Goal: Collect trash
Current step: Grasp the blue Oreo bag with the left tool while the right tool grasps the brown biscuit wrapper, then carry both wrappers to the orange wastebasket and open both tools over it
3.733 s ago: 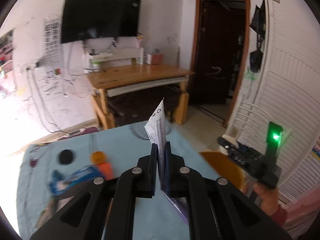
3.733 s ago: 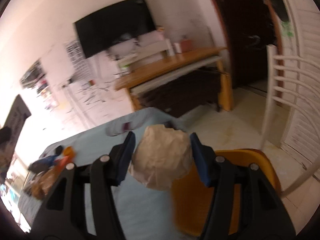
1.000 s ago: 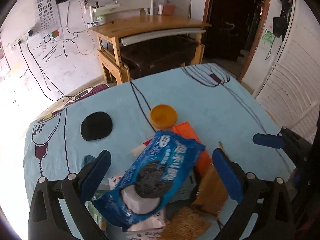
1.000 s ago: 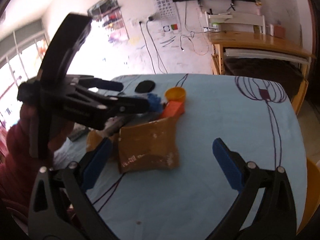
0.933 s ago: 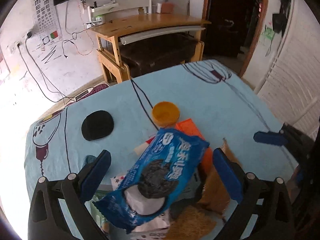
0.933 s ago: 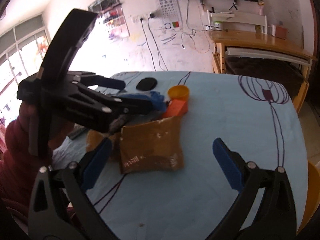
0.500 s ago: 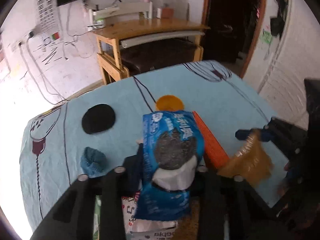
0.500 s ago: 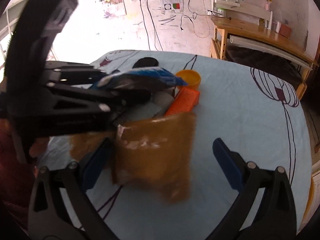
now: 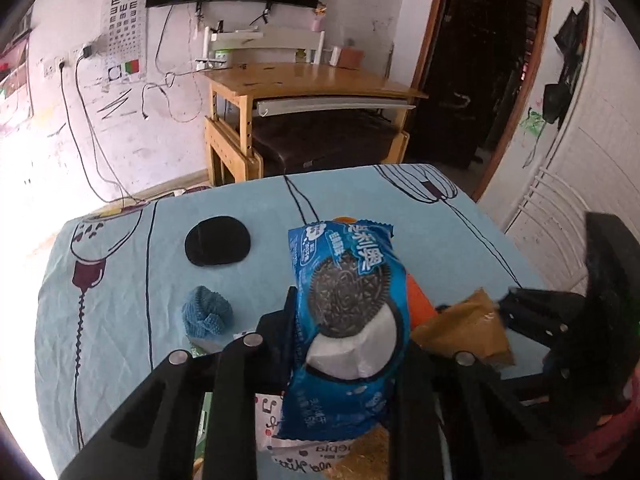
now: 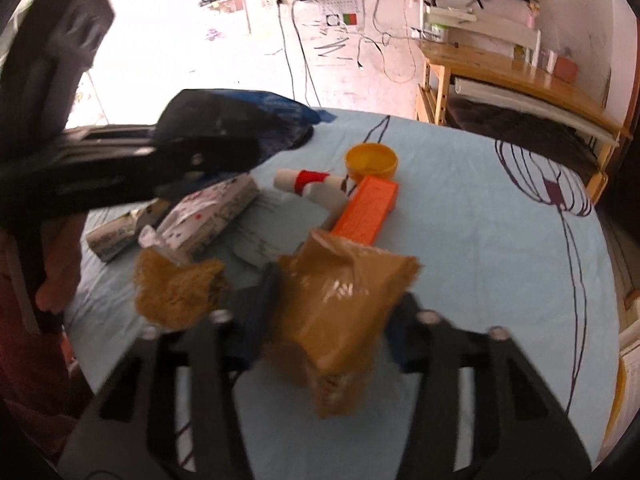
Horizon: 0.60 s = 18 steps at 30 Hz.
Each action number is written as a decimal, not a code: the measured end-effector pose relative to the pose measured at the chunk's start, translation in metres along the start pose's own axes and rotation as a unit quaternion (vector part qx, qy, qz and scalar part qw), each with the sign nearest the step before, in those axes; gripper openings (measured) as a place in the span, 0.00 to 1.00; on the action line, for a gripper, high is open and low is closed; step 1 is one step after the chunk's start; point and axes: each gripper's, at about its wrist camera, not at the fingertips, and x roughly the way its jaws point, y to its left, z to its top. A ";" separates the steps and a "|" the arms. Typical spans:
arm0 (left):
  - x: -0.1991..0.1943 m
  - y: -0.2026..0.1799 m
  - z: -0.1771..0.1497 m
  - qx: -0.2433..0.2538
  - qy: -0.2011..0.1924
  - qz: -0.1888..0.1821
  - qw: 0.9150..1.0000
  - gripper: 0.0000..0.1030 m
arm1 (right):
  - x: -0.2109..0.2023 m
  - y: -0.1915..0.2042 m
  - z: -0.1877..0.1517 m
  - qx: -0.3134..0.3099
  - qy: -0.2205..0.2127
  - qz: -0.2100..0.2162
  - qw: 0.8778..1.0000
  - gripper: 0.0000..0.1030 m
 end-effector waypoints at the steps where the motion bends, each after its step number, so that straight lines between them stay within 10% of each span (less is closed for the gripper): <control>1: 0.001 0.000 0.000 -0.002 0.000 0.001 1.000 0.17 | -0.002 0.000 -0.001 -0.001 -0.005 -0.004 1.000 0.28; 18: -0.026 -0.040 0.008 0.009 -0.041 0.027 0.999 0.17 | -0.046 -0.037 -0.013 0.071 -0.079 0.051 0.993 0.10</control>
